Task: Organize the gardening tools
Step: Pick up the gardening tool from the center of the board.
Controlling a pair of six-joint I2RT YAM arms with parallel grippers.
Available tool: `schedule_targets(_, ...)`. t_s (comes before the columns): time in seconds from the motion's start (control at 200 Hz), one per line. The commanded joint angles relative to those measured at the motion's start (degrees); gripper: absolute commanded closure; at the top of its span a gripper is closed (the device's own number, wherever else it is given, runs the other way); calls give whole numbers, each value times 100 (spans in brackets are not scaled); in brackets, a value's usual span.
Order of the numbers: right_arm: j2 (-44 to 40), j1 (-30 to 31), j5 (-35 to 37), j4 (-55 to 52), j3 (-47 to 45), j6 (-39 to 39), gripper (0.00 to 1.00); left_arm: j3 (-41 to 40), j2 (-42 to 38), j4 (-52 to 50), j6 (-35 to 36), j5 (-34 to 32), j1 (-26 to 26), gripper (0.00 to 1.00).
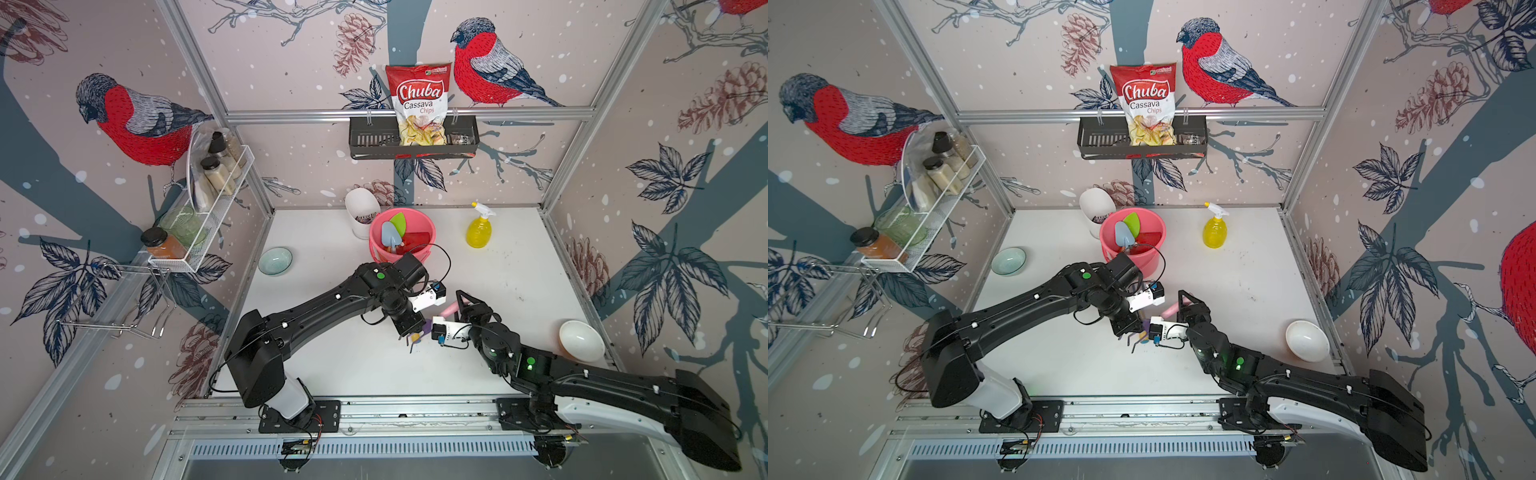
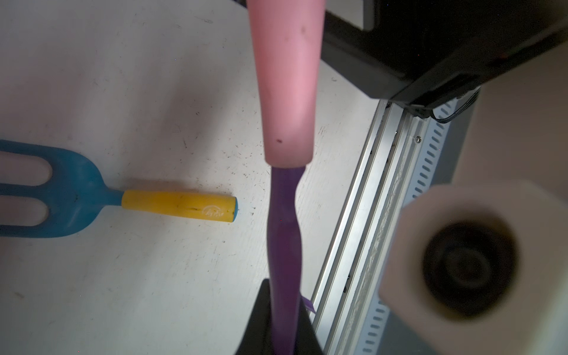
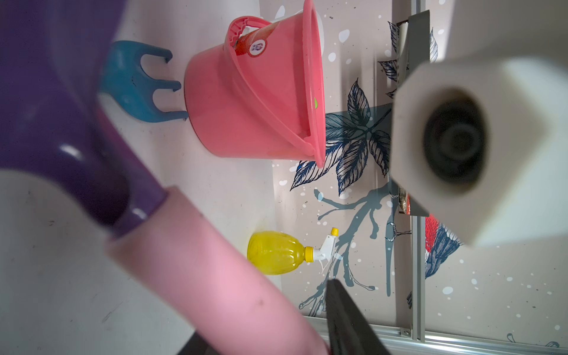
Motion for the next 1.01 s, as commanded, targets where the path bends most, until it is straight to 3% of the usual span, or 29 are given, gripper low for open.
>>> schedule_targets(0.0, 21, -30, -96, 135, -33, 66, 61, 57, -66, 37, 191, 170, -40, 100)
schedule_targets(0.54, 72, -72, -96, 177, -33, -13, 96, 219, -26, 14, 205, -43, -57, 100)
schedule_targets(0.67, 65, -81, -66, 122, -24, 43, 100, 304, -124, 46, 129, -313, -60, 69)
schedule_targets(0.785, 65, -81, -2, 1, -3, 223, 100, 334, -405, 264, 33, -549, -41, 48)
schedule_targets(1.001, 131, -82, 151, -166, 99, 749, 100, 110, -1216, 1047, -282, -548, 454, 29)
